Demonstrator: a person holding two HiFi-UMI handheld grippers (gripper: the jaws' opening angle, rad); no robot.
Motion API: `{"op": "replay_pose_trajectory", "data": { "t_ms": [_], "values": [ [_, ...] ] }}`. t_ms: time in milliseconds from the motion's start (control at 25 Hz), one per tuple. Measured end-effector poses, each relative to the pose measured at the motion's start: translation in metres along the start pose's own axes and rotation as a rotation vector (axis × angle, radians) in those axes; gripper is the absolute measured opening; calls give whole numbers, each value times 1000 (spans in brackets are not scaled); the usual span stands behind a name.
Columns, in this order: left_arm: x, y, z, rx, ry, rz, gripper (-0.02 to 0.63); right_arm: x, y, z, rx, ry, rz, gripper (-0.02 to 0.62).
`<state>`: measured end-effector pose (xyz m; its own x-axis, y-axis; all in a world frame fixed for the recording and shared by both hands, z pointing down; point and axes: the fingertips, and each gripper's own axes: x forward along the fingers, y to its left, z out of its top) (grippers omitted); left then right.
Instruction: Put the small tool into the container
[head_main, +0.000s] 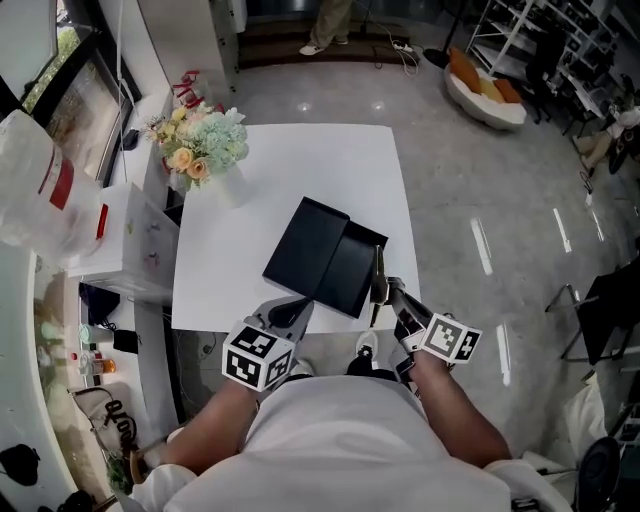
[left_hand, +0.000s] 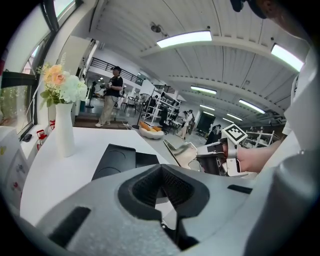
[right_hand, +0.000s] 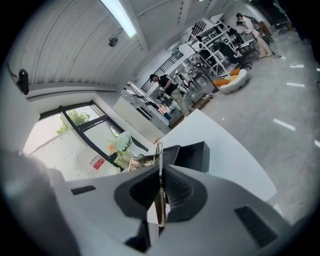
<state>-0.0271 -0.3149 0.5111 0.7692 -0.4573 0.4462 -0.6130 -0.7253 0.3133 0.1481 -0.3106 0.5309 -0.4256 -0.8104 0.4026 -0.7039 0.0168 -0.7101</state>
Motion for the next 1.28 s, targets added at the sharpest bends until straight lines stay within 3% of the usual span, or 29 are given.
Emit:
{"op": "replay_pose_trajectory", "data": {
  "t_ms": [360, 560, 720, 960, 1280],
  "values": [
    [7, 7, 1, -26, 12, 71, 9, 55, -41, 2, 100, 83, -37, 20],
    [7, 10, -11, -28, 41, 89, 8, 101, -61, -12, 247, 117, -72, 34],
    [3, 11, -17, -40, 46, 102, 8, 127, -62, -21, 224, 148, -117, 44],
    [-7, 16, -20, -61, 39, 130, 9, 156, -65, -33, 280, 172, -154, 44],
    [-14, 24, -23, -81, 29, 157, 8, 172, -65, -41, 354, 145, -133, 44]
  ]
}}
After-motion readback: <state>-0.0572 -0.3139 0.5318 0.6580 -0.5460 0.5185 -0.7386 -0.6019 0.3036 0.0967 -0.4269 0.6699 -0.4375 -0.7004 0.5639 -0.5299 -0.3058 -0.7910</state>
